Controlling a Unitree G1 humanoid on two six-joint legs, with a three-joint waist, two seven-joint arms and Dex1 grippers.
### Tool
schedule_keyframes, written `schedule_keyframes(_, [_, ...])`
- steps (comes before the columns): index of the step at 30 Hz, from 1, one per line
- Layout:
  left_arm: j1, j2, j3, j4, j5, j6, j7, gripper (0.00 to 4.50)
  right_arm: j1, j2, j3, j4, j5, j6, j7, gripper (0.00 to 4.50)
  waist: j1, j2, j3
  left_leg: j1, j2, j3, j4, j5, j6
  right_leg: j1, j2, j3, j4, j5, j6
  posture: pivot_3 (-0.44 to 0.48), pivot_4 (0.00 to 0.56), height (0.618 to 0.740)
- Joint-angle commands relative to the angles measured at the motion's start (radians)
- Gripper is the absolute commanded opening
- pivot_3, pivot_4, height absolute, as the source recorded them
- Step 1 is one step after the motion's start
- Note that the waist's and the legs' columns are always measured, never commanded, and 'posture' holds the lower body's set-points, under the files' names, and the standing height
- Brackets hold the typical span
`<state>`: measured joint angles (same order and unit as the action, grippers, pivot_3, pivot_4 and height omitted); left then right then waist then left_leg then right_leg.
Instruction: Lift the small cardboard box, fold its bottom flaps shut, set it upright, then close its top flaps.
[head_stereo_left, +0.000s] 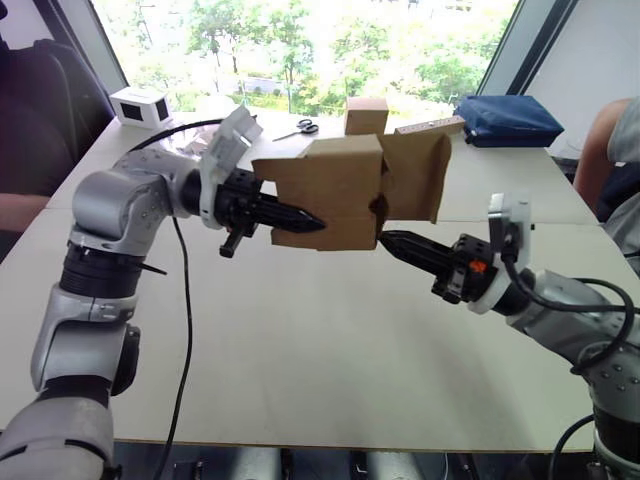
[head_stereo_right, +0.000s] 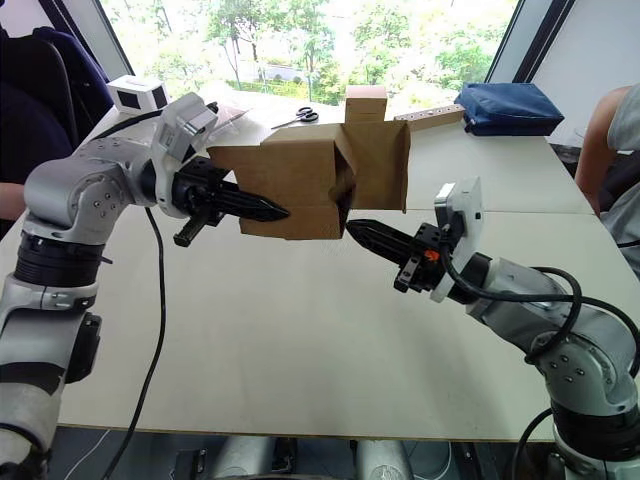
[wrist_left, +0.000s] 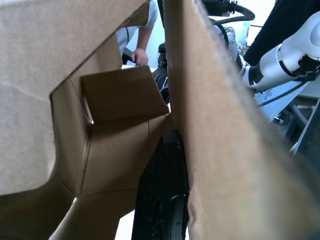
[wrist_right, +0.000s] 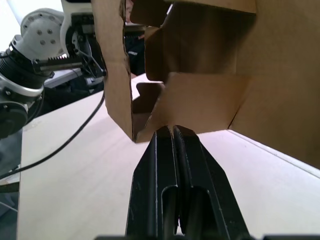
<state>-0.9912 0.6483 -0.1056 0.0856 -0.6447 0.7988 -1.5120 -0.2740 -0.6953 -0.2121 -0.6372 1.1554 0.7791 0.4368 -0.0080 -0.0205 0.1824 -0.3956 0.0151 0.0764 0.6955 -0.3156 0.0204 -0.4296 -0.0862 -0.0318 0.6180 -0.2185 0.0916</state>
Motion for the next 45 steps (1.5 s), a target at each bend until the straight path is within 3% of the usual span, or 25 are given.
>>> schedule_keyframes(1, [-0.008, 0.001, 0.001, -0.034, -0.013, 0.000, -0.004, 0.00, -0.023, 0.011, -0.001, -0.006, 0.010, -0.020, 0.010, 0.05, 0.000, 0.000, 0.000, 0.000, 0.000, 0.000, 0.000, 0.000, 0.000, 0.000, 0.000, 0.000, 0.000, 0.000, 0.000, 0.000, 0.150, 0.740])
schedule_keyframes(14, [-0.003, 0.004, 0.006, -0.030, 0.002, -0.010, 0.010, 0.00, -0.108, 0.039, 0.058, 0.018, -0.011, -0.004, 0.030, 0.05, 0.000, 0.000, 0.000, 0.000, 0.000, 0.000, 0.000, 0.000, 0.000, 0.000, 0.000, 0.000, 0.000, 0.000, 0.000, 0.000, 0.150, 0.740])
schedule_keyframes(24, [-0.009, 0.000, 0.008, 0.034, 0.043, -0.065, 0.019, 0.00, -0.092, -0.086, -0.069, -0.003, 0.163, 0.059, 0.003, 0.05, 0.000, 0.000, 0.000, 0.000, 0.000, 0.000, 0.000, 0.000, 0.000, 0.000, 0.000, 0.000, 0.000, 0.000, 0.000, 0.000, 0.150, 0.740])
schedule_keyframes(32, [-0.012, -0.003, 0.000, 0.058, 0.063, -0.098, 0.004, 0.00, -0.015, -0.178, -0.269, 0.072, 0.293, 0.052, -0.027, 0.05, 0.002, 0.000, 0.000, 0.000, 0.000, 0.000, 0.000, 0.000, 0.000, 0.000, -0.001, 0.000, 0.000, 0.000, 0.000, 0.000, 0.150, 0.740])
schedule_keyframes(36, [-0.019, -0.005, 0.000, 0.058, 0.066, -0.104, -0.005, 0.00, -0.006, -0.155, -0.314, 0.162, 0.228, 0.005, -0.025, 0.05, 0.001, 0.000, 0.000, 0.000, 0.000, 0.000, 0.001, 0.000, 0.000, 0.000, -0.001, 0.000, 0.000, 0.000, 0.000, 0.000, 0.150, 0.740])
schedule_keyframes(45, [-0.027, -0.002, 0.019, 0.011, 0.036, -0.063, 0.000, 0.00, -0.113, -0.051, -0.097, 0.285, -0.159, -0.150, -0.008, 0.05, -0.004, 0.000, 0.000, 0.000, 0.000, 0.000, 0.001, 0.000, 0.000, 0.000, 0.000, 0.000, 0.001, 0.000, 0.000, 0.000, 0.150, 0.740])
